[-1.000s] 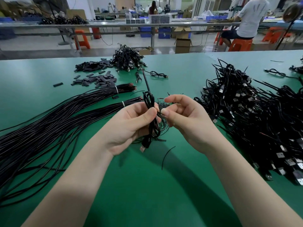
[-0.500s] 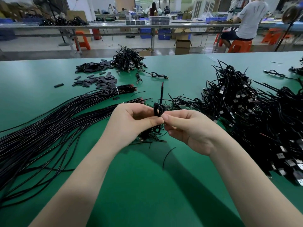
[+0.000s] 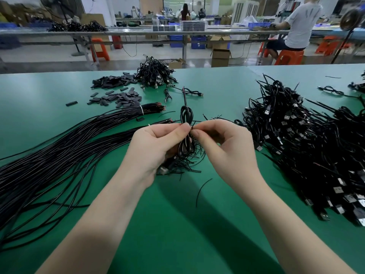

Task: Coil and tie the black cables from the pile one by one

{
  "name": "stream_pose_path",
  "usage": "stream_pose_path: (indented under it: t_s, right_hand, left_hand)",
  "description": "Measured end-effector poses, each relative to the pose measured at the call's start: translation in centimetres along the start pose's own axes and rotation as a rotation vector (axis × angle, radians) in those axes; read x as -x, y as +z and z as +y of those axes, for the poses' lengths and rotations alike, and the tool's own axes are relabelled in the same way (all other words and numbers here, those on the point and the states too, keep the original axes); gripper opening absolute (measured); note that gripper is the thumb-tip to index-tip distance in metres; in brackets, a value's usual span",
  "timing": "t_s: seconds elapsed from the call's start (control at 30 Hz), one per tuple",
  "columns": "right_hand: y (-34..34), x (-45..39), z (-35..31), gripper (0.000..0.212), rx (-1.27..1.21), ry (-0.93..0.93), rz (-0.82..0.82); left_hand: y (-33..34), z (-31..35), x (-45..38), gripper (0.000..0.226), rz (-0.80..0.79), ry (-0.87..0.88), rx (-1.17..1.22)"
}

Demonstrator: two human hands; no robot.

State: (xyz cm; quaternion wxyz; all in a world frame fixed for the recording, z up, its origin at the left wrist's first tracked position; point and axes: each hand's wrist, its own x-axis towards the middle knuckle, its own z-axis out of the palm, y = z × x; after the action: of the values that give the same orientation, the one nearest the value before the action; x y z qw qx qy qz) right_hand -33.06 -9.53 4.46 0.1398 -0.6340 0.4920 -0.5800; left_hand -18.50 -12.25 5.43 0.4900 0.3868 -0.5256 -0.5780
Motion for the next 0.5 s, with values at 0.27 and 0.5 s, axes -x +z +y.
stream_pose_path:
  t_s: [0.27,0.5]
  right_hand:
    - [-0.2,-0.3,1.2,0.008,0.423,-0.616,0.021]
    - [-0.7,-0.5,0.5,0.034,-0.346,0.501,-0.196]
  left_hand:
    - [-0.7,0.6,-0.1,0.021,-0.172,-0.434,0.195]
    - [-1.2,-0.1,-0.7,0.027,0.041,0.149,-0.123]
